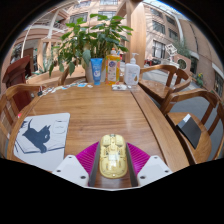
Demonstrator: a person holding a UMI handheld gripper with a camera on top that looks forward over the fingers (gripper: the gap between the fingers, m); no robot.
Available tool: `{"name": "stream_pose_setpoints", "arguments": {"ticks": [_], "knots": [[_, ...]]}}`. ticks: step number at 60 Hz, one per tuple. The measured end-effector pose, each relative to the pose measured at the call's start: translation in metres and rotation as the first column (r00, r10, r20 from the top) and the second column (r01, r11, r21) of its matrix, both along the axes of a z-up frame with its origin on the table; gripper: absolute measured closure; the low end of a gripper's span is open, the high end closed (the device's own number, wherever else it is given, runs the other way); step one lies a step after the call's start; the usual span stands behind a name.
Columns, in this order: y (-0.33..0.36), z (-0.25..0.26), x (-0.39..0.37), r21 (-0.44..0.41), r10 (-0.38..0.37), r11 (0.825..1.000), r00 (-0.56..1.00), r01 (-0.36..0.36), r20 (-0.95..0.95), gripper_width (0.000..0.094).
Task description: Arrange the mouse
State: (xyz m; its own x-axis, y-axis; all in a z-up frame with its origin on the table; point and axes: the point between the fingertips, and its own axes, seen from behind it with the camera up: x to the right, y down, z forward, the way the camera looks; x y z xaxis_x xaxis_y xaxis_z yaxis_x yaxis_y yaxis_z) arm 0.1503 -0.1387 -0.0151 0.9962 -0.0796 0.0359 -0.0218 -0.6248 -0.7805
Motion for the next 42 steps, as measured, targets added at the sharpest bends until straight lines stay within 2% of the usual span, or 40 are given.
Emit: {"name": "stream_pose_setpoints", "arguments": {"ticks": [13, 21, 27, 33, 42], "knots": [[0.003, 0.003, -0.002, 0.012, 0.022, 1.0, 0.998, -0.023, 0.052, 0.0576], [0.001, 0.006, 0.001, 0.017, 0.007, 1.0, 0.998, -0.008, 0.059, 0.0581], [0.001, 0.034, 0.008, 0.073, -0.009, 0.997, 0.996, 0.002, 0.092, 0.0583], [0.008, 0.092, 0.001, 0.171, -0.018, 0.985, 0.995, 0.001, 0.093, 0.0583], [0.025, 0.176, -0.052, 0.315, 0.046, 0.946, 0.995, -0.073, 0.093, 0.0584]]}}
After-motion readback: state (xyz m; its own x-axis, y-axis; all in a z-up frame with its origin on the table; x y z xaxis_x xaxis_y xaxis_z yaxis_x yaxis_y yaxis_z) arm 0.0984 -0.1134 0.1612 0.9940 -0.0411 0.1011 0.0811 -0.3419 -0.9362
